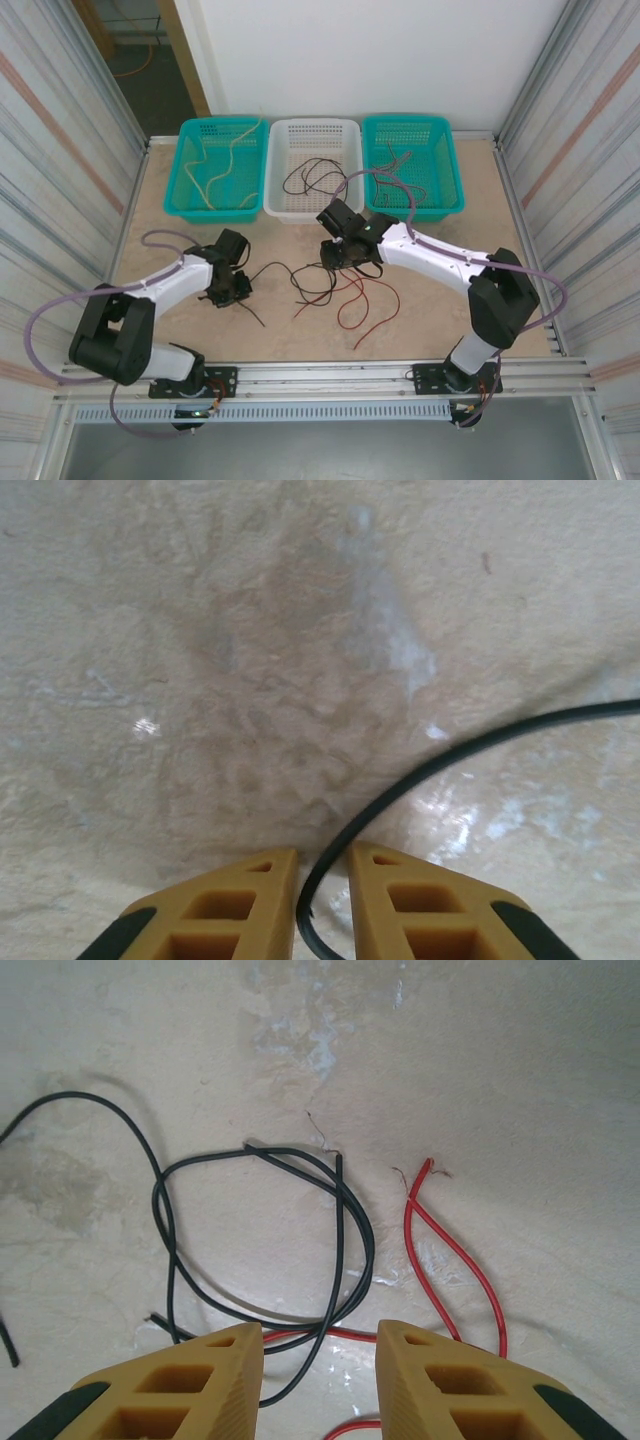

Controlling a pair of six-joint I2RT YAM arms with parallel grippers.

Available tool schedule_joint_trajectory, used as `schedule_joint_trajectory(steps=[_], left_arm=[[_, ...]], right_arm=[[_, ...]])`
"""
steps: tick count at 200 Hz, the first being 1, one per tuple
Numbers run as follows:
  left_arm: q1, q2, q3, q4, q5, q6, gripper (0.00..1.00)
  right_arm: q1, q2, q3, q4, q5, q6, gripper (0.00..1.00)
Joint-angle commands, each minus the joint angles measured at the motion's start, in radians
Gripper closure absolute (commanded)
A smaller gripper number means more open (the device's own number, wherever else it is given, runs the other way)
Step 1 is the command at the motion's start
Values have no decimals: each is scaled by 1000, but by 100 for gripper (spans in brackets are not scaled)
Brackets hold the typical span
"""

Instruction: Untangle the cables

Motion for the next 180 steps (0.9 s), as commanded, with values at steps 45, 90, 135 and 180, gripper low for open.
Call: schedule_joint_trajectory(steps=[45,90,135,180], left_arm=[[-17,14,18,66,-19,31,100],[-110,-154,141,-28,-59,55,100],[-282,-358,384,-86,-79,190,100],[-343,-423,592,-23,118,352,100]], right_arm=[[0,-75,39,-4,15,19,63],[23,-124,106,-51,44,27,53],[51,-232,97,-34,36,10,38],[77,-319,106,56,-14,-1,30]])
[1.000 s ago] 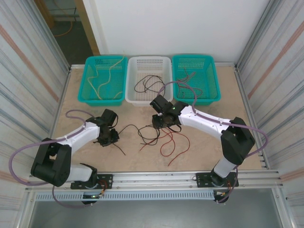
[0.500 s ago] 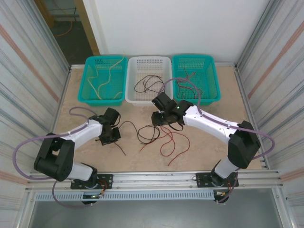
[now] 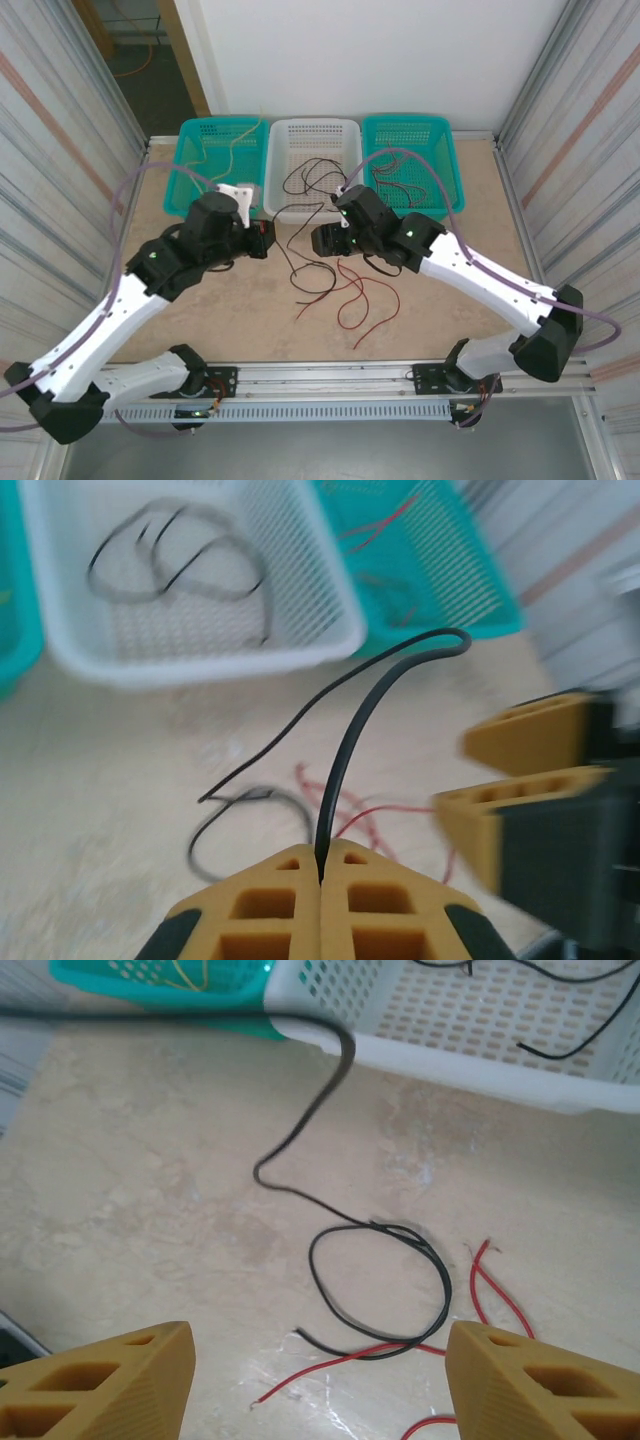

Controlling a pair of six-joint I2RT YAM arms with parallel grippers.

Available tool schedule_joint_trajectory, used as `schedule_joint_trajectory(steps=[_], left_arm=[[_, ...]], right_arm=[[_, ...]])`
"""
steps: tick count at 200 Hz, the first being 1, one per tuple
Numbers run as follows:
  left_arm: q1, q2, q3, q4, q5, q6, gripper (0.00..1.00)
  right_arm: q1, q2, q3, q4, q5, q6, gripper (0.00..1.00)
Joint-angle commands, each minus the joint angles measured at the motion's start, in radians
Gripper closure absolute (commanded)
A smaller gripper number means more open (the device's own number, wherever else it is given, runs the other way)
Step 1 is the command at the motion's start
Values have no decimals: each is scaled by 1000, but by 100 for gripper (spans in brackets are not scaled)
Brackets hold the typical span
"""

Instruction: Untangle the cables

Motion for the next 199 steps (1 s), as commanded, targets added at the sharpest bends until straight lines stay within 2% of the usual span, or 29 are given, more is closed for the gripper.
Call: schedule_joint_trajectory(steps=[1,35,51,82,115,152,179,199], left_arm=[[-4,-26,63,30,134,131,100],[-3,-4,172,82,265,182,100],[-3,15,232,79,279,193,100],[-3,38,329,99,281,189,100],[-3,92,477,41,125,224,100],[10,163,617,24,-50,258,100],[90,231,716,-56,-123,222,100],[165,250,736,-66,-109,184,100]], right_arm=[[18,-51,31,63,-30,-5,30],[14,-87,-14,157,-45,-18,23],[-9,-73,-37,167,-29,-15,23],[-90,-52,-134,230,-84,5,25],[-177,-31,-267,316,-186,70,29],[-207,15,-353,358,-238,104,34],[-205,28,-393,364,-229,121,35],[-209,17,-430,363,-204,132,34]])
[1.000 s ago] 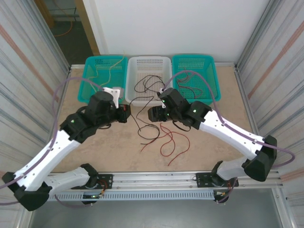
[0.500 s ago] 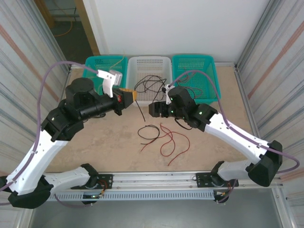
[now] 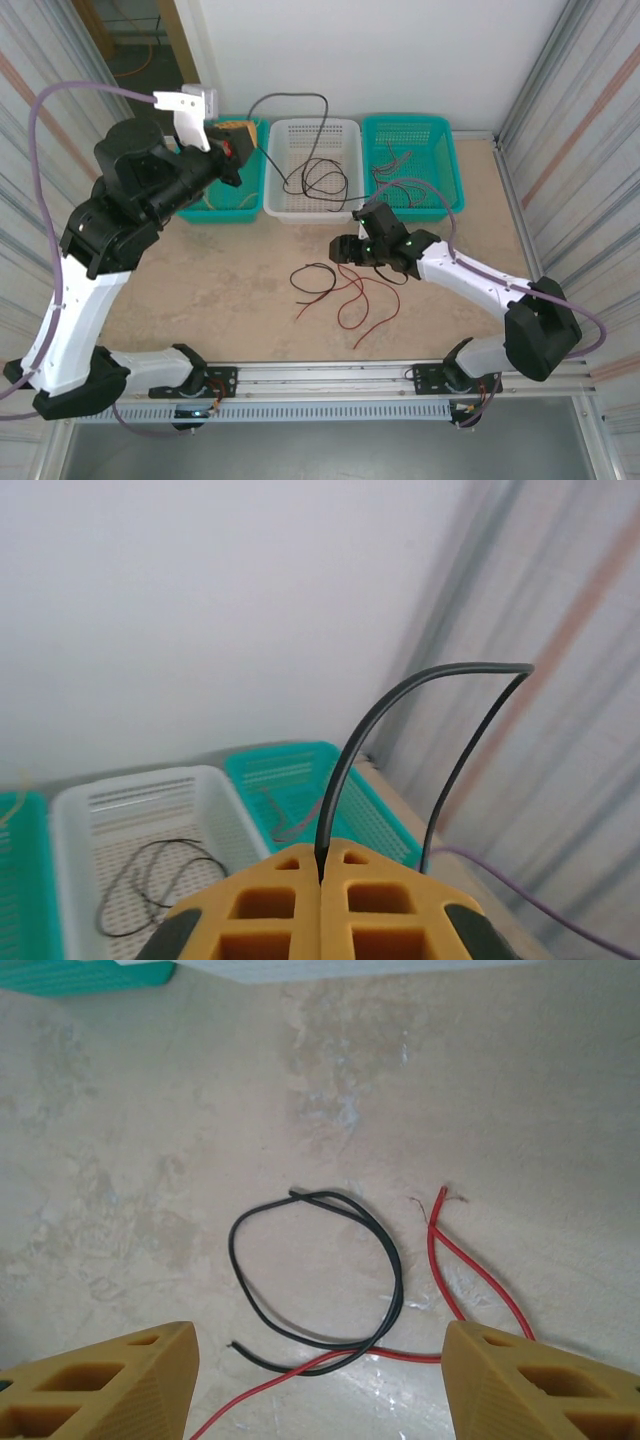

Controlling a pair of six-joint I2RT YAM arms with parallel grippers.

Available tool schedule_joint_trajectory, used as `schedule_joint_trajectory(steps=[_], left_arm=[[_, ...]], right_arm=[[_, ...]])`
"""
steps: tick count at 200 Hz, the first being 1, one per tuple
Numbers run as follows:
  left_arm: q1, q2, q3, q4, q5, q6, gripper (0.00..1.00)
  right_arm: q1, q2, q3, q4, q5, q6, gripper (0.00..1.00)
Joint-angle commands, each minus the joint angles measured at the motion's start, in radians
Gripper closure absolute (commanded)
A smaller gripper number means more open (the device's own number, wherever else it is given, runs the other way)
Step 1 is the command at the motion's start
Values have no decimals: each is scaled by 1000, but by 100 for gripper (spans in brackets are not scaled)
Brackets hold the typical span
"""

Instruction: Untangle the cables

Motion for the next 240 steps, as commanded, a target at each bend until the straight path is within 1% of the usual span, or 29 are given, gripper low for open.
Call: schedule_joint_trajectory(steps=[1,23,42,61,82,115,152,196,240], left_arm=[[70,21,37,-51,-58,-36,100],[130,38,37,-8,-2,-69,100],[158,61,40,30,29,-79,100],[182,79,40,83,92,-90,100],[196,103,48,116,100,-80,100],[272,167,73,143,134,-105,100],[327,234,95,151,134,-107,100],[362,281,-3,242,180,-111,100],[366,358,-61,318,223,-153,100]], right_arm=[[-6,-9,-39,23,5,35,34],[-17,-7,-57,-11,30,46,33],[-22,-15,-68,-27,37,51,33],[-21,-36,-63,-49,53,51,33],[-21,-68,-47,-85,86,46,33],[-23,-135,-31,-125,135,43,32],[-57,-200,-23,-146,133,60,30],[-59,-257,-10,-197,176,64,30],[-59,-294,-27,-225,210,77,30]])
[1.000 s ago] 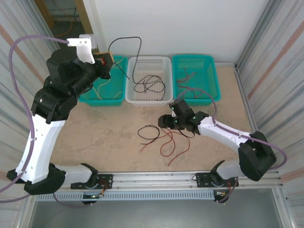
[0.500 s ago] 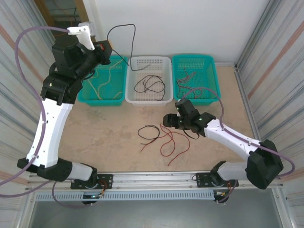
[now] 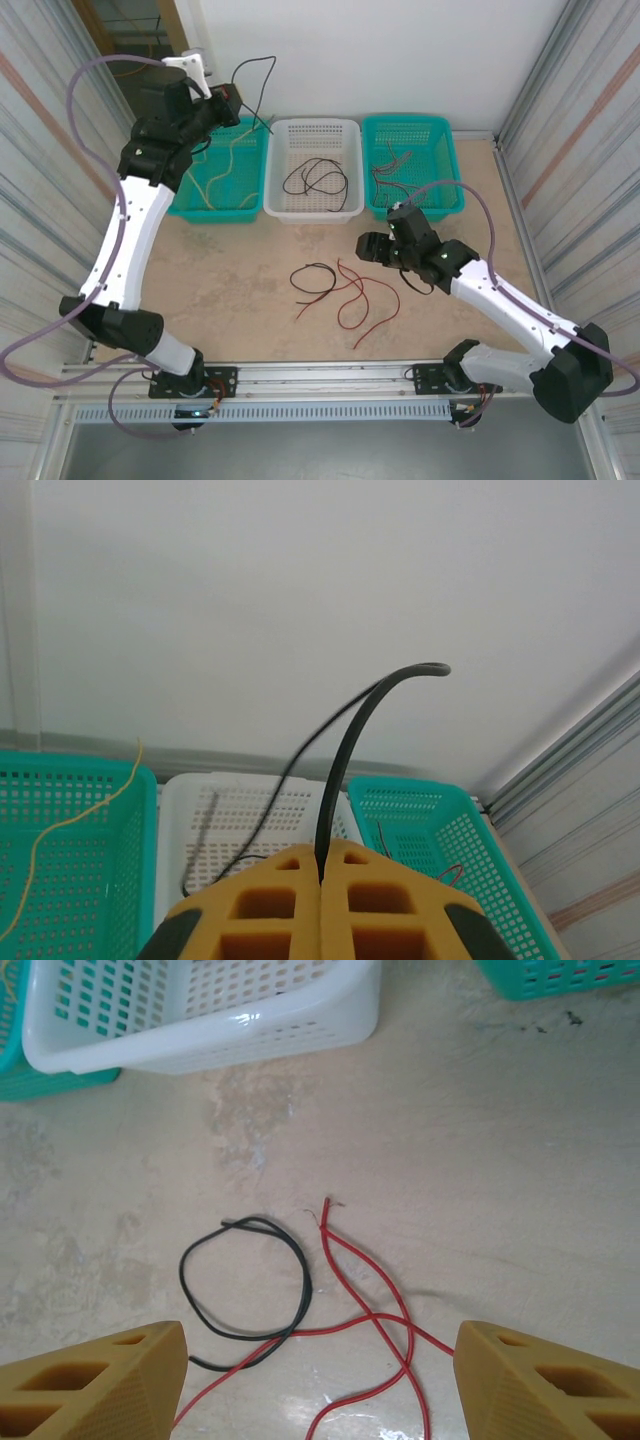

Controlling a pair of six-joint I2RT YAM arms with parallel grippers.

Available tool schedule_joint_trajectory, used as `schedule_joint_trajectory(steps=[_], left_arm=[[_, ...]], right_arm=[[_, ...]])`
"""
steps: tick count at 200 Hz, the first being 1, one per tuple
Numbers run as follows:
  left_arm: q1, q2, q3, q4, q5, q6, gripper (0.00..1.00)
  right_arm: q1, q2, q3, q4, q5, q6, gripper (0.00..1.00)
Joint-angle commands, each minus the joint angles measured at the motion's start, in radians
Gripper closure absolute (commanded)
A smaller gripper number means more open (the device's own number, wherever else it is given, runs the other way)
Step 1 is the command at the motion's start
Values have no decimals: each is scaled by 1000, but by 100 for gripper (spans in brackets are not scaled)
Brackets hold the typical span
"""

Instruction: Untangle the cables

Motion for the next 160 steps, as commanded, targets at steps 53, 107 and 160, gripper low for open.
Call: schedule_joint_trajectory(steps=[53,107,160], left_arm=[[-24,245,44,72,81,-70,100],[-115,274,-27,40,-56,-43,35],[-164,96,-164,16,-66,-2,25]], right_arm=[[-4,-50,8,-69,79,23,30],[-26,-117,19,-141,103,-7,28],[-60,-174,-24,-151,86,-7,26]])
